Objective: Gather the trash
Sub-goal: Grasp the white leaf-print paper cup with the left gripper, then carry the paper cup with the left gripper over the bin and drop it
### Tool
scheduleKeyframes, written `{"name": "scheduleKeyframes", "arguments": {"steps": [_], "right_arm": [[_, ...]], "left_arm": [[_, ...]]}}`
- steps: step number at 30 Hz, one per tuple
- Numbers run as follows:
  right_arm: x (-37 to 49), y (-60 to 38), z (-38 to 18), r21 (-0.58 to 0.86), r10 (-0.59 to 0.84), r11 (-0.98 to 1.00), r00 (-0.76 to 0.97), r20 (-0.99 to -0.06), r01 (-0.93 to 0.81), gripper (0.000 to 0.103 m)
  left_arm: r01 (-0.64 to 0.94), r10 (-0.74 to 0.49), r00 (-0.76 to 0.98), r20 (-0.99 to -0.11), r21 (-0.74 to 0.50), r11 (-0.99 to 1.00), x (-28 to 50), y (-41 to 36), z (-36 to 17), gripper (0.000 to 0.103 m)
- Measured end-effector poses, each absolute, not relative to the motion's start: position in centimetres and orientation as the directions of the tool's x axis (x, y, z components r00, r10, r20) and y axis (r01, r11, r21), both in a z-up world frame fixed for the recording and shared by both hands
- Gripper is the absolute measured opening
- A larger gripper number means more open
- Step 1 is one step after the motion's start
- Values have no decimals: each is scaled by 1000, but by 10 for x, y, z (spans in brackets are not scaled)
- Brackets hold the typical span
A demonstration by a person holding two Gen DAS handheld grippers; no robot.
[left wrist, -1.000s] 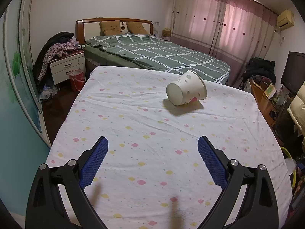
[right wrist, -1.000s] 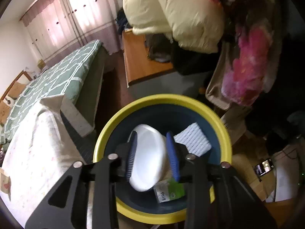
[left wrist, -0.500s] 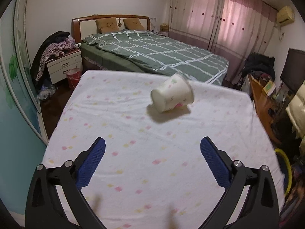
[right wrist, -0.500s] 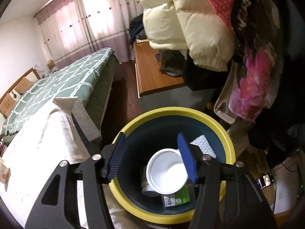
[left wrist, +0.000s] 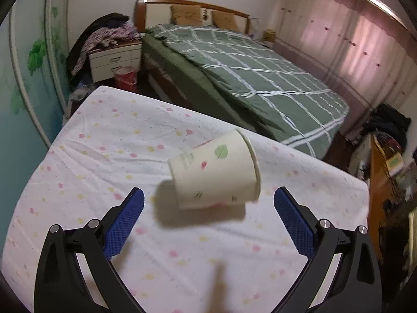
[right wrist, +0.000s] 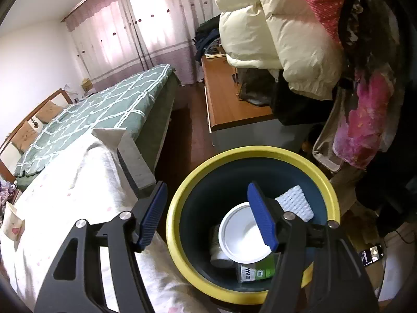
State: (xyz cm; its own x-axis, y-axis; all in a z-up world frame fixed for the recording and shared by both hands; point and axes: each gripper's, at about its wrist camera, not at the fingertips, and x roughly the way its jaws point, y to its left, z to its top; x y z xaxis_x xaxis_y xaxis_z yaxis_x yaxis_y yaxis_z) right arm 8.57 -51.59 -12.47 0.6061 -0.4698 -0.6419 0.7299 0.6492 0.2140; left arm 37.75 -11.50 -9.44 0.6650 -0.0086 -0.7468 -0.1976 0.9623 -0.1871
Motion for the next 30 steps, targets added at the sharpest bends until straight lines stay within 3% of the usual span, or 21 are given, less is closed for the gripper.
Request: {"name": "scheduleKeyframes", "arguments": {"steps": [8,21,22,24,30], "right_arm": [[89,-513,-125,226,-443,675,631,-636,702,63],[93,-511,-127,243,-407,697,651,-641,675,64],[93,-511,-127,243,-407,697,651,-640,674,64],[94,-511,-127,244,-404,700,654,-640,672,64],[90,-513,-127,257,-402,697,661,-633,670,64]], "left_arm": [[-300,115,629,-769,-104,948,421,-132,-102,98],[-375,125,551,-825,-111,920,441,-123,-140,98],[-377,122,553,-824,-117,919,441,-122,-142,97],[-362,114,552,-826,-114,925,441,-121,-144,83],[-269,95,580,-809,-80,960,425,-131,-139,82]]}}
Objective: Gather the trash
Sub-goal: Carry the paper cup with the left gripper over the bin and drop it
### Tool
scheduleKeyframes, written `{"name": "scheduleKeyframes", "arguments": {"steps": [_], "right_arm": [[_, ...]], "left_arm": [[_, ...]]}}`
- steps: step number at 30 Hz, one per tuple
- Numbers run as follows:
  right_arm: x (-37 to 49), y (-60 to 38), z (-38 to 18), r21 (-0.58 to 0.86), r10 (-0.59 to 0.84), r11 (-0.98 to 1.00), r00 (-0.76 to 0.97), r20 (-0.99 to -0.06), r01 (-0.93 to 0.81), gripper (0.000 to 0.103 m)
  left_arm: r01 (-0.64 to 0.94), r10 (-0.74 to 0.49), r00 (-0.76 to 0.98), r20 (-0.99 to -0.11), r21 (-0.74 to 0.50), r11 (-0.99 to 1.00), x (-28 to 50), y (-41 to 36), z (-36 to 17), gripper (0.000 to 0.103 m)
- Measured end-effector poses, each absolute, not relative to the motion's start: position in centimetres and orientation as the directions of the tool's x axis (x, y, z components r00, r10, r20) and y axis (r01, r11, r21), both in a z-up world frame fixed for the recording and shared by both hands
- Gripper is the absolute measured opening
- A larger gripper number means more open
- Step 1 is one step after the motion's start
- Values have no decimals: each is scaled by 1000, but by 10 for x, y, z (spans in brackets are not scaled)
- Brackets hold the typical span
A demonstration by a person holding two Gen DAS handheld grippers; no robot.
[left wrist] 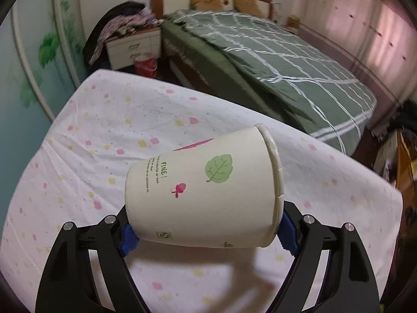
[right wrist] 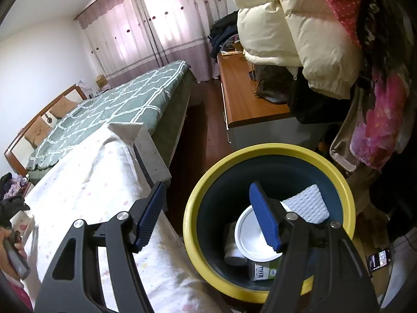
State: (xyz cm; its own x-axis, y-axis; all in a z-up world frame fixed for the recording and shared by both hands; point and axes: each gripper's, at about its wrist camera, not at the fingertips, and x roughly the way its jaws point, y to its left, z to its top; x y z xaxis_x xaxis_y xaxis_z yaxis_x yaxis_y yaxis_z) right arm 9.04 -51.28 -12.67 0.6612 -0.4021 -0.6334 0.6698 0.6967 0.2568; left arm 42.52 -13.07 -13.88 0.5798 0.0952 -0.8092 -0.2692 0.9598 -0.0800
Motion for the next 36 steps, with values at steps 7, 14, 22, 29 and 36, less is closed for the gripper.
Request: {"name": "scheduleKeyframes", "arguments": {"steps": [7,14,22,29,36], "right_arm": [[81,-510,-121,258,-394,716,681,-618,648,64],[36,-507,-105,229,-390,753,698,-600,617,64],[-40,-517,-86,196,-435,747,690,-579,636,64],[-86,-536,-84,219,-465,705,673,-576,675,64],[-113,-556,-91,259,-466,668,663,-585,698,64]], "left_arm": [[-43,-20,624,-781,-60,997,367,-165,-115,82],[196,-166,646,-745,-49,979,294,-215,-80,82],[469,-361,565,-743,-71,880,213,-315,-60,82],[645,-460,434,-775,-90,759,153,-416,-67,82],[726,-468,326,-822,-99,681,134,-486,-94,82]]}}
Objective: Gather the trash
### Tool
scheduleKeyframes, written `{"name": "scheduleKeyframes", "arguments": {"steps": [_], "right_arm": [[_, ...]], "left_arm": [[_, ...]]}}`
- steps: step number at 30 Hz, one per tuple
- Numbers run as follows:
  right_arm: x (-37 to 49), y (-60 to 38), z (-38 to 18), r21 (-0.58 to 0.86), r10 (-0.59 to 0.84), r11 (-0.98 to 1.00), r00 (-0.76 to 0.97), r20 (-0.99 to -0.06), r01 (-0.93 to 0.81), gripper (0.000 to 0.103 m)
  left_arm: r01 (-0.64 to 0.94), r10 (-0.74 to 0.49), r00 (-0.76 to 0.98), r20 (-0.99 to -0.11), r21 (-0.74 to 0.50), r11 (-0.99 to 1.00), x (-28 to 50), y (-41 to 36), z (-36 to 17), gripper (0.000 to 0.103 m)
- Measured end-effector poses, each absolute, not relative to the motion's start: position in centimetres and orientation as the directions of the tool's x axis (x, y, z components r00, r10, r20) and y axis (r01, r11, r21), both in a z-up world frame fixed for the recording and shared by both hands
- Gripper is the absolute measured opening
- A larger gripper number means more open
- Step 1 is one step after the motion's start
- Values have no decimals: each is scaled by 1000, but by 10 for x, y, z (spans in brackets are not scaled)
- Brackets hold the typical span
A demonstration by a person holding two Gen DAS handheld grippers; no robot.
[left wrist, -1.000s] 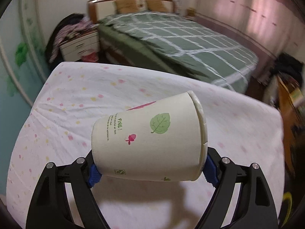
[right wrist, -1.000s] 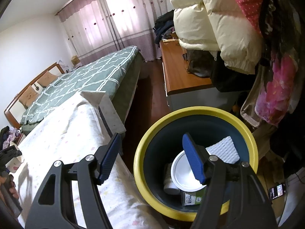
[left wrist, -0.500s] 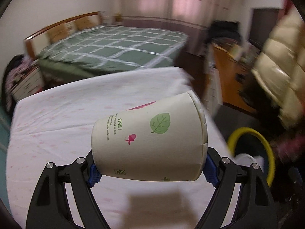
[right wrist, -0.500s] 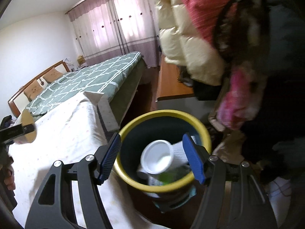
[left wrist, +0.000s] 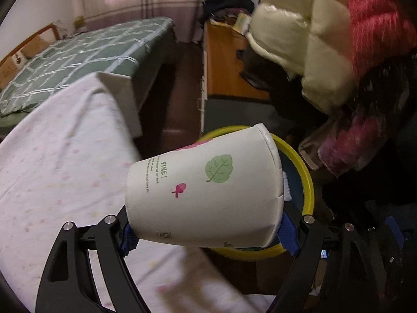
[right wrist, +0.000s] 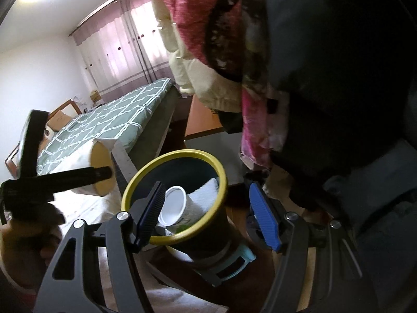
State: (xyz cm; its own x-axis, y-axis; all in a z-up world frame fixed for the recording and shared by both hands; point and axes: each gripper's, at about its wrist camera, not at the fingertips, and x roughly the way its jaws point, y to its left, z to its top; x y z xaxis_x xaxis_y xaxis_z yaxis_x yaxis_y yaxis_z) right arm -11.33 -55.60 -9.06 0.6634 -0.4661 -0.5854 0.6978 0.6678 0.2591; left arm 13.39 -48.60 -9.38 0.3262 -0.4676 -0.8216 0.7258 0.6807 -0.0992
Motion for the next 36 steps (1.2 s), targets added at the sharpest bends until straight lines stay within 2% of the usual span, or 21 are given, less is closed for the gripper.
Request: {"name": "scheduleKeyframes", "arguments": {"steps": [10,14,18,26,30,36], "right_arm": [[-119,-567,-99,279,-458,656,663,-593,702,64],[-119,-562,-96,276,-457,660,665,-591,698,64],[-117,-557,-93,269,-458,668,668,-586,694,66],[-103,-540,-91,255,-409,720,691,-596,646,67],[-93,-525,-87,248,-375,756,712,-594,605,68],[-75,-492,-68,211,-319,833,756,-572,511,70]], "left_arm": [[739,-431,275,-859,-98,667,147,-523,-129,83],[751,-435,278,-856,-88,654,147,-527,-131,94],[755,-455,283,-844,-96,649,146,-507,-118,96],[735,-532,388,-753,-96,672,125,-409,-64,98],[681,-554,482,-679,-107,724,108,-329,-38,98],[509,-435,682,-588,-45,859,85,-206,-12,98]]}}
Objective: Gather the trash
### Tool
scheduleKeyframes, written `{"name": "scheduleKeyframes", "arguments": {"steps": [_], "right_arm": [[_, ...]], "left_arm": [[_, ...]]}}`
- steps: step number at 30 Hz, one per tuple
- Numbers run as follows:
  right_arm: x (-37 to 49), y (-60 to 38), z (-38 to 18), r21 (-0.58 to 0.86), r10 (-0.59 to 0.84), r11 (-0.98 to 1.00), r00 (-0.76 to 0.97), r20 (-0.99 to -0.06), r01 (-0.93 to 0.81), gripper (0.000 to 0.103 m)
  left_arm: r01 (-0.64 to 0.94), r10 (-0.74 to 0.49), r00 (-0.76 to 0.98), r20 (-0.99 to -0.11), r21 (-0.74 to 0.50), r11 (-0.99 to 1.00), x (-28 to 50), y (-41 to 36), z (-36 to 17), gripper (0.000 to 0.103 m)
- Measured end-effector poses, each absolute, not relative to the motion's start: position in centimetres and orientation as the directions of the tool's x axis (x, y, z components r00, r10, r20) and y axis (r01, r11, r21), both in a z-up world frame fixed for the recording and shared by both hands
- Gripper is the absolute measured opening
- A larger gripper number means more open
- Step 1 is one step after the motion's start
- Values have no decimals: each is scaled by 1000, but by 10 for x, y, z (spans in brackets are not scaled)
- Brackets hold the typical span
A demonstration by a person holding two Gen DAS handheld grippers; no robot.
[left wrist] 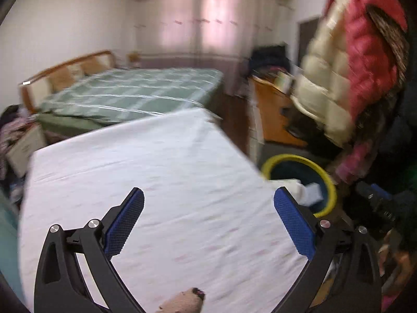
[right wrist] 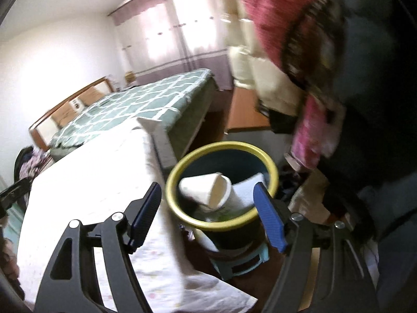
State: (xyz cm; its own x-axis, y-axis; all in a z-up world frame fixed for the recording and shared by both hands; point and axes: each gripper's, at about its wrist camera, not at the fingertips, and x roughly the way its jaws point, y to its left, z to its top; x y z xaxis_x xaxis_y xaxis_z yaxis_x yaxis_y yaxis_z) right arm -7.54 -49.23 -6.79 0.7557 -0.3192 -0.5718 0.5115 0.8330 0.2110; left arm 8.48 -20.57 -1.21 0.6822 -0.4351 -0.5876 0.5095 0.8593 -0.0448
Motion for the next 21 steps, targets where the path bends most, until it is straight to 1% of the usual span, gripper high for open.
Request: {"name": "scheduleKeyframes", "arguments": {"steps": [3,9,12,16,21], "right_arm": [[-65,-468,-51,164,-293,881,785,-546,443,73],[-56,-432,-30,124,-243,929,827,-508,349,77],[-57,-415,-26,116,-218,942,838,-499,315,78],[-62,-390,-23,78,-203,959,849,-488,274,81],[-66,-378,-21,65,-197,964,853,-483,259,81]], "left_arm": [[403,-349,751,-561,-30,915,72,-150,-2,98],[274,-253,821,-511,-35,961,31,-71,11,98],[218,-209,845,-492,-40,975,10,-45,12,98],[188,-196,852,-485,-65,980,-5,-21,9,98],[164,-173,861,-478,-61,985,-15,-7,7,98]]}}
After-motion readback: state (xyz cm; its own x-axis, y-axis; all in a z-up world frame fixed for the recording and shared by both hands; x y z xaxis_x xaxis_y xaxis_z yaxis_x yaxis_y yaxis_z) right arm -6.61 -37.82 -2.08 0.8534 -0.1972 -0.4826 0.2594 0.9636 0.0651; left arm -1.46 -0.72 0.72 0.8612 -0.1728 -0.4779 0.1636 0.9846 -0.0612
